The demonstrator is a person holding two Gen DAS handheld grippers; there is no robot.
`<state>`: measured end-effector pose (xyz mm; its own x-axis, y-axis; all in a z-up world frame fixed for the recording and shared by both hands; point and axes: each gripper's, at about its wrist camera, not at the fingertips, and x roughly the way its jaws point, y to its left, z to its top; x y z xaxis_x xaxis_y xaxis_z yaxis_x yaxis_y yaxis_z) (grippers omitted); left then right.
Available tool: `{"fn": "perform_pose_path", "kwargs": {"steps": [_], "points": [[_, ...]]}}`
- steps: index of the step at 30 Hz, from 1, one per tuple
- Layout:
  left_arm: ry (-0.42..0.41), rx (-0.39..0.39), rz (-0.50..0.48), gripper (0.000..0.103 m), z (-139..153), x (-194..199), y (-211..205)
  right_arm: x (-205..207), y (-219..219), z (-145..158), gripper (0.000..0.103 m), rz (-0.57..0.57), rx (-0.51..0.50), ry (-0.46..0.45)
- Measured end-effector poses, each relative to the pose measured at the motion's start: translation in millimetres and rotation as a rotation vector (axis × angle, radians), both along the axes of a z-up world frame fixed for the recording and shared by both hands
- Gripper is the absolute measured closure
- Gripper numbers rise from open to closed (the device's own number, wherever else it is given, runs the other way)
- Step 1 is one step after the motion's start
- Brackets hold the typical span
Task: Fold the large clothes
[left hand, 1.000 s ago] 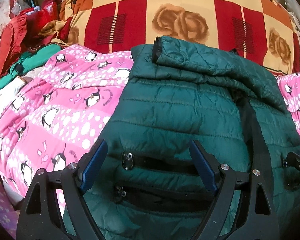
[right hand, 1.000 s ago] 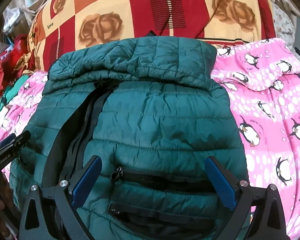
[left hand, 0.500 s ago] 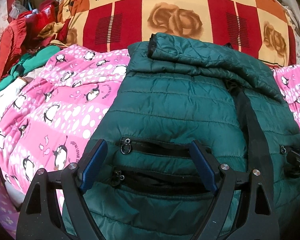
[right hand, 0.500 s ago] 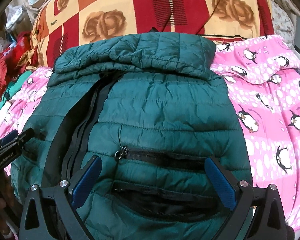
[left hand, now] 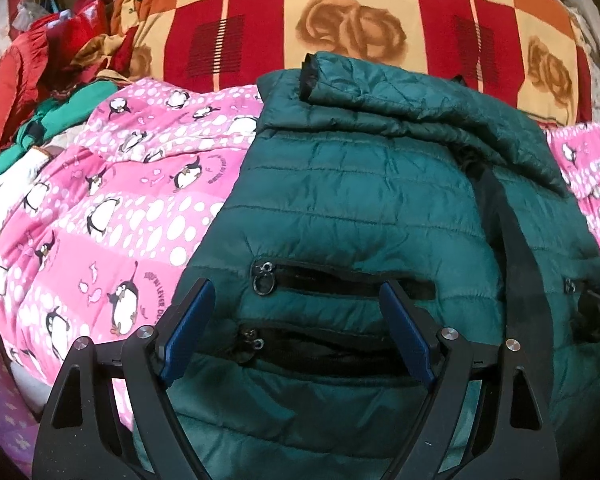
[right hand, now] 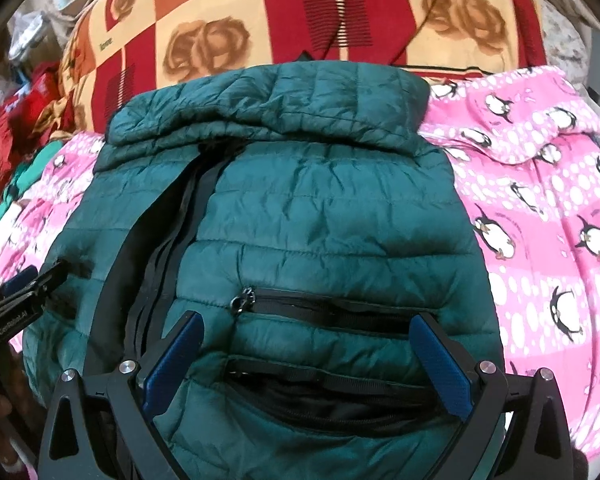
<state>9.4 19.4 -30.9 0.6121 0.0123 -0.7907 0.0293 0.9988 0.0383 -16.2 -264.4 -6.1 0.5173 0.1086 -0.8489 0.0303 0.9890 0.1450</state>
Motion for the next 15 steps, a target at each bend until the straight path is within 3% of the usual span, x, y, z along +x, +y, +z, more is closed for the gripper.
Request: {"fn": "perform_pose_path", "kwargs": {"steps": [3, 15], "points": [[-0.028, -0.007, -0.003, 0.019, 5.4, -4.6, 6.5, -1.3, -0.1, 5.3, 0.000, 0.000, 0.000, -0.008], [0.052, -0.080, 0.064, 0.019, -5.3, -18.7, 49.7, -18.3, 3.9, 1.9, 0.000, 0.019, -0.009, -0.003]]}}
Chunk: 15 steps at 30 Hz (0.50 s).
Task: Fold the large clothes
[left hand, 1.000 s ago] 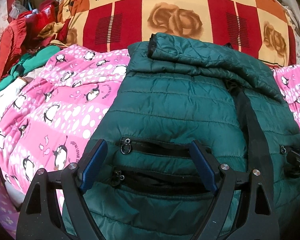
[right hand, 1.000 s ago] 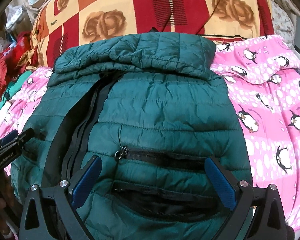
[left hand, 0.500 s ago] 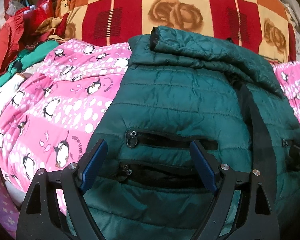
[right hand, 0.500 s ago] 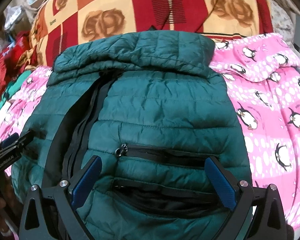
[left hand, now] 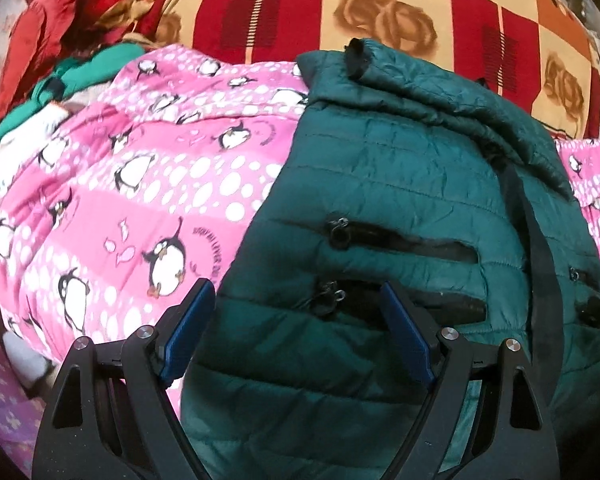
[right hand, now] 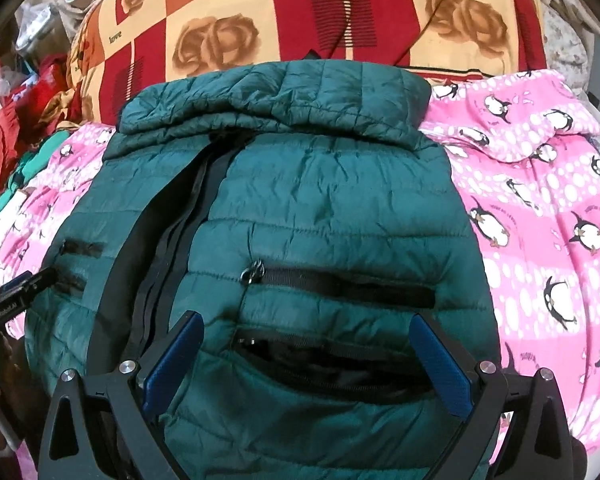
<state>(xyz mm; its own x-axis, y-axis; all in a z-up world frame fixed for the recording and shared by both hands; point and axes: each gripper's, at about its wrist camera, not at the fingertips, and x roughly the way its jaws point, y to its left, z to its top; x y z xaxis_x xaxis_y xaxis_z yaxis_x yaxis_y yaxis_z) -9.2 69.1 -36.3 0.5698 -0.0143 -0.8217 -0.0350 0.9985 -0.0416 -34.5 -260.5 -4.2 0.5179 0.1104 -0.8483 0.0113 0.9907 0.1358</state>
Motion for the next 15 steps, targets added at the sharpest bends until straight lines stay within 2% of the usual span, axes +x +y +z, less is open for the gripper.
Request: {"fn": "perform_pose_path", "kwargs": {"steps": [11, 15], "points": [[0.061, -0.057, 0.020, 0.019, -6.8, -9.6, 23.1, -20.7, -9.8, 1.8, 0.000, 0.019, -0.012, 0.008], [0.088, -0.119, 0.006, 0.019, -9.9, -12.9, 33.0, -33.9, -27.1, 0.2, 0.000, 0.020, -0.025, 0.034]]}}
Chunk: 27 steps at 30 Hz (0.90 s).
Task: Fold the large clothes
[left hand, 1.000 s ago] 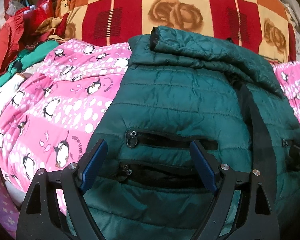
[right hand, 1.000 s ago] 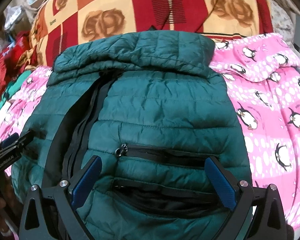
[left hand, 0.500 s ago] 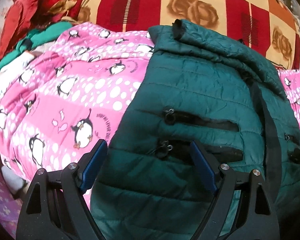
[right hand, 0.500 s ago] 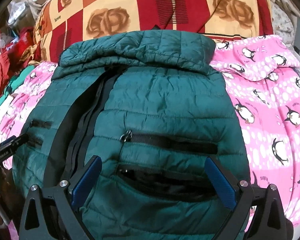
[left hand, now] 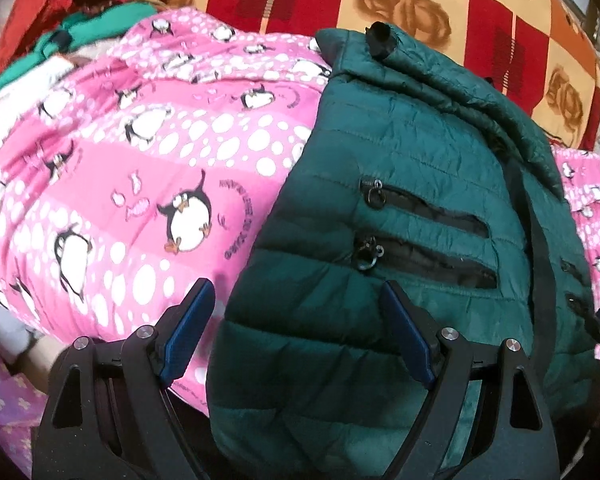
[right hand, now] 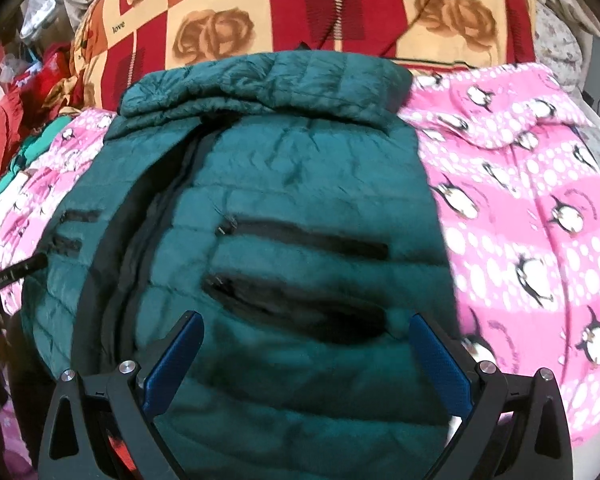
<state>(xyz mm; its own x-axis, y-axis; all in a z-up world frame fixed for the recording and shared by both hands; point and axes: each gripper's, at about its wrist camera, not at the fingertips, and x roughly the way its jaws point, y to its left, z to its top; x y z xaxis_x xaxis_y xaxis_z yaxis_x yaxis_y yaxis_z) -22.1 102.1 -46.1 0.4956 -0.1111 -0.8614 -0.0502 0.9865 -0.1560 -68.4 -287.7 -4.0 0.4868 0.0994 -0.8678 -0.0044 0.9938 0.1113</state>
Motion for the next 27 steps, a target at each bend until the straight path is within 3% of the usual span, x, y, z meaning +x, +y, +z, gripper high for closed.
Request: {"fn": "perform_pose_path", "kwargs": {"steps": [6, 11, 14, 20, 27], "points": [[0.034, -0.093, 0.026, 0.019, -7.0, -3.0, 22.1, -19.5, -29.0, -14.3, 0.000, -0.030, -0.011, 0.056], [0.056, -0.169, 0.047, 0.018, -14.1, -2.9, 34.9, -23.4, -45.6, -29.9, 0.000, -0.056, 0.063, 0.103], [0.055, -0.169, 0.033, 0.018, -14.8, -4.3, 35.2, -24.2, -45.9, -35.0, 0.000, -0.028, 0.116, 0.121], [0.092, -0.173, -0.017, 0.005, -22.8, -9.7, 35.9, -25.5, -33.7, -41.2, 0.000, 0.066, 0.165, 0.145], [0.096, -0.082, -0.115, 0.001, -29.6, -14.2, 19.0, -25.1, -35.1, -49.3, 0.000, 0.105, 0.207, 0.157]]}}
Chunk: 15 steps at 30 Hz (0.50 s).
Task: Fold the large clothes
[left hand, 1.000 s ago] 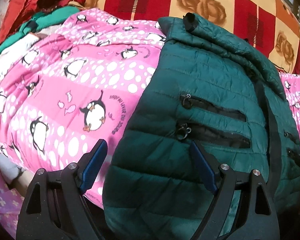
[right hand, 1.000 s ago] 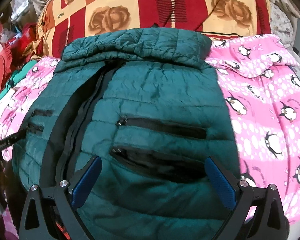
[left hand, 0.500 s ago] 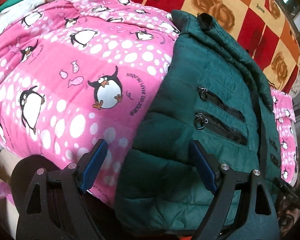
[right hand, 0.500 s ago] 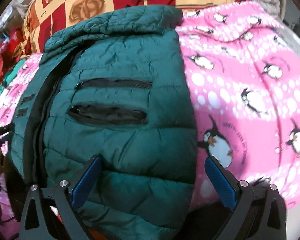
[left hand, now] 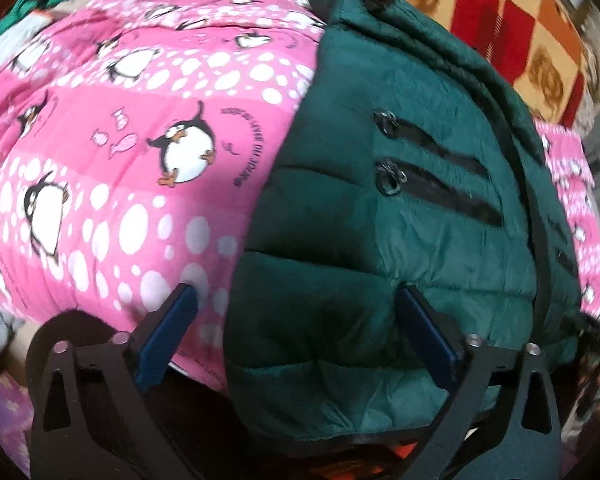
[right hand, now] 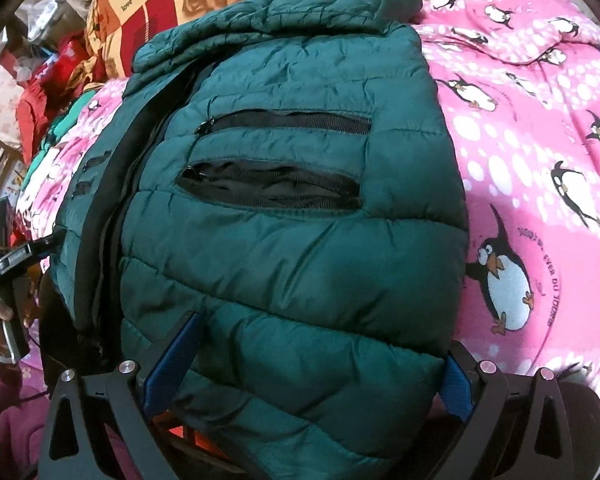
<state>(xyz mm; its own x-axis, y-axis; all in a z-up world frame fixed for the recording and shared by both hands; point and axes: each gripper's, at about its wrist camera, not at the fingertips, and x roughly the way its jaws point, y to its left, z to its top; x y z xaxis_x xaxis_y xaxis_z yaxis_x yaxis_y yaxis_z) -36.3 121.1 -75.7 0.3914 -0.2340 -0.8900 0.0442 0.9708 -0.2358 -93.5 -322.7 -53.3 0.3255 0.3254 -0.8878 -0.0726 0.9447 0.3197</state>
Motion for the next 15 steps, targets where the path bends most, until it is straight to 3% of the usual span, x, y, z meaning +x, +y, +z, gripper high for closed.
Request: {"fn": "perform_pose_path", "kwargs": {"steps": [2, 5, 9, 15], "points": [[-0.005, 0.008, 0.006, 0.001, -2.3, 0.6, -1.1, 0.0, 1.8, 0.3, 0.000, 0.003, 0.006, -0.008], [-0.002, 0.013, 0.013, 0.001, -1.2, 0.6, -3.7, -4.8, 8.3, 9.3, 0.009, 0.071, 0.032, -0.029], [-0.010, 0.011, 0.011, 0.001, -2.2, 2.0, -5.1, -9.7, 5.9, 24.6, 0.009, 0.111, 0.118, -0.070], [-0.026, 0.020, 0.022, 0.000, -3.0, -1.4, -6.3, -16.0, 17.3, 4.5, 0.009, 0.168, -0.032, -0.004]]}}
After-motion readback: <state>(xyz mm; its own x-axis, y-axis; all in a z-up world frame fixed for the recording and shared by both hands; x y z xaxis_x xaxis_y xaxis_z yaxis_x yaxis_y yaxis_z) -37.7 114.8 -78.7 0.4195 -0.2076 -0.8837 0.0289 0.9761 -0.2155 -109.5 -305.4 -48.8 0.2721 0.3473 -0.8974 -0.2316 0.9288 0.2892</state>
